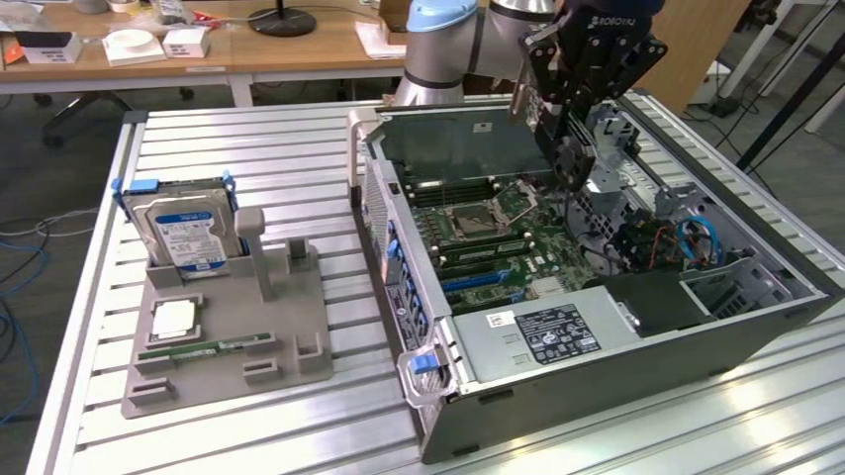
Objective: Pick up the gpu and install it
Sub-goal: 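Pick up the gpu and move the gpu toward the slot, then insert the gpu into the slot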
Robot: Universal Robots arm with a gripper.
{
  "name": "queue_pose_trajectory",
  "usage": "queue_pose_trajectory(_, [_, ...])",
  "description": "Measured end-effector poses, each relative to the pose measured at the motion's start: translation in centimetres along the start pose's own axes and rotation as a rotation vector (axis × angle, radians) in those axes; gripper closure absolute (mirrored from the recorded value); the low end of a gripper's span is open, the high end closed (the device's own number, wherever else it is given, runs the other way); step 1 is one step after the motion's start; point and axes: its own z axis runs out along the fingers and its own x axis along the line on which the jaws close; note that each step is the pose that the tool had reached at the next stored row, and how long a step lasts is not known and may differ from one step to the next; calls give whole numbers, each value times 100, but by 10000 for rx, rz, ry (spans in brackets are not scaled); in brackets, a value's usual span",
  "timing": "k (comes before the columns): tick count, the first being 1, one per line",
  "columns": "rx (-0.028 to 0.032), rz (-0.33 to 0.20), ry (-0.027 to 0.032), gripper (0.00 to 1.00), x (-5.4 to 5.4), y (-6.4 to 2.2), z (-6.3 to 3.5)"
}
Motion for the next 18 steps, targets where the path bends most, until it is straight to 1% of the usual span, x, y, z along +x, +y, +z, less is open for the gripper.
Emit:
queue_pose_trajectory(1, [0, 1, 0, 74, -16, 1, 1])
queue_pose_trajectory(14, [0, 0, 0, 74, -16, 1, 1])
queue_pose_trajectory(18, [-7, -197, 8, 74, -16, 2, 1])
